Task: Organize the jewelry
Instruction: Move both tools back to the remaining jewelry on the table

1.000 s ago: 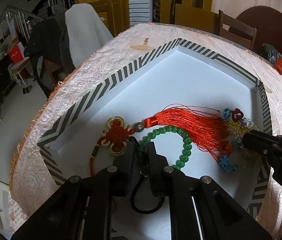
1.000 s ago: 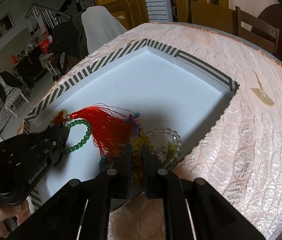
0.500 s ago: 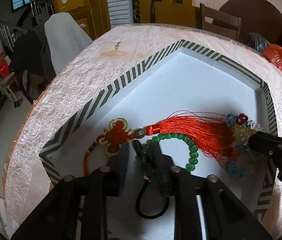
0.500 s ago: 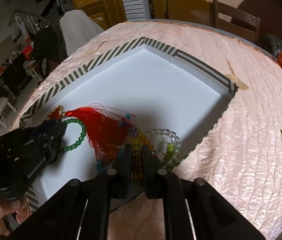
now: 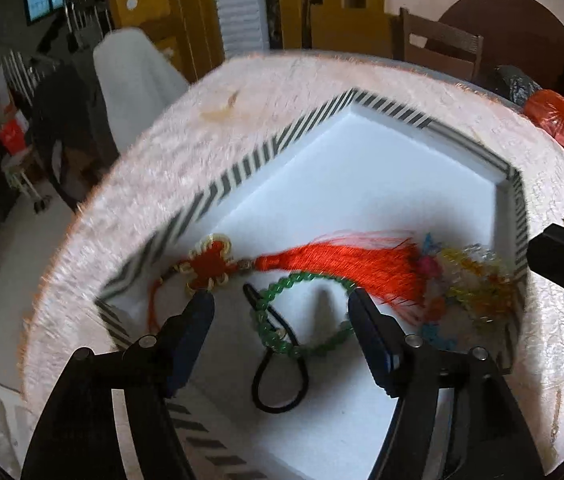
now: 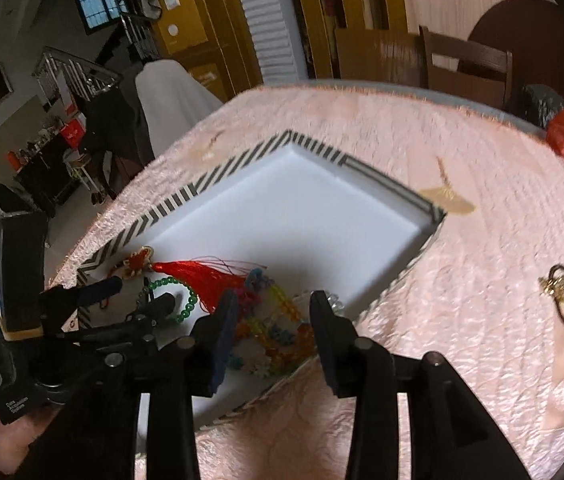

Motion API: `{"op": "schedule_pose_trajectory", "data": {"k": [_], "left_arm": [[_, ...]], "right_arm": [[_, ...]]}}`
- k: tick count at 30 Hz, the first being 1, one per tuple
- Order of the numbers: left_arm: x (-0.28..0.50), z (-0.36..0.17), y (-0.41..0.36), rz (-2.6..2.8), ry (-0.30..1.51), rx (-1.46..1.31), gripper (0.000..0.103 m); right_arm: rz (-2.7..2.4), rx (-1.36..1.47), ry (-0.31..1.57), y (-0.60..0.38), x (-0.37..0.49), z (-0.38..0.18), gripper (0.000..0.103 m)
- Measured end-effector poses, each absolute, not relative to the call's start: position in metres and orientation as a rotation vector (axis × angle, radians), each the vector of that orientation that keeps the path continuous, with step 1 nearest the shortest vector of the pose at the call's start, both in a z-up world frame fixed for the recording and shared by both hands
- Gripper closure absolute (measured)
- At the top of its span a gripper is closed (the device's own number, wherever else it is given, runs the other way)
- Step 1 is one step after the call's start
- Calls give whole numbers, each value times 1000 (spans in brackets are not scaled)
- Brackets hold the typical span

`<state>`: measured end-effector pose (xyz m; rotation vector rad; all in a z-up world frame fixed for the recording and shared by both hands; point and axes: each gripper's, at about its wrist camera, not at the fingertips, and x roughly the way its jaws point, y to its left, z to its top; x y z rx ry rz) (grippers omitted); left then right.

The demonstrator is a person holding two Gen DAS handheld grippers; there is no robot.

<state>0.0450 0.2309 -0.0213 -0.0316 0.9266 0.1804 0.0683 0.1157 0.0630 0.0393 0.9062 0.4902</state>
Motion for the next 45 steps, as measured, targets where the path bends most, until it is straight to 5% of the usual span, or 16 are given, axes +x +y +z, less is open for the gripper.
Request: {"op": "schedule_pose_trajectory", "data": {"k": [17, 29, 45], "left_arm": [[51, 45, 146, 74, 785, 50, 15], [75, 42, 49, -52, 793, 113, 15], [105, -24, -36, -264, 898, 100, 15]], "right_arm": [[249, 24, 861, -62, 63, 57, 55], [-51, 232, 908, -200, 48, 4, 54], [-101, 248, 890, -215, 41, -10, 42]]}}
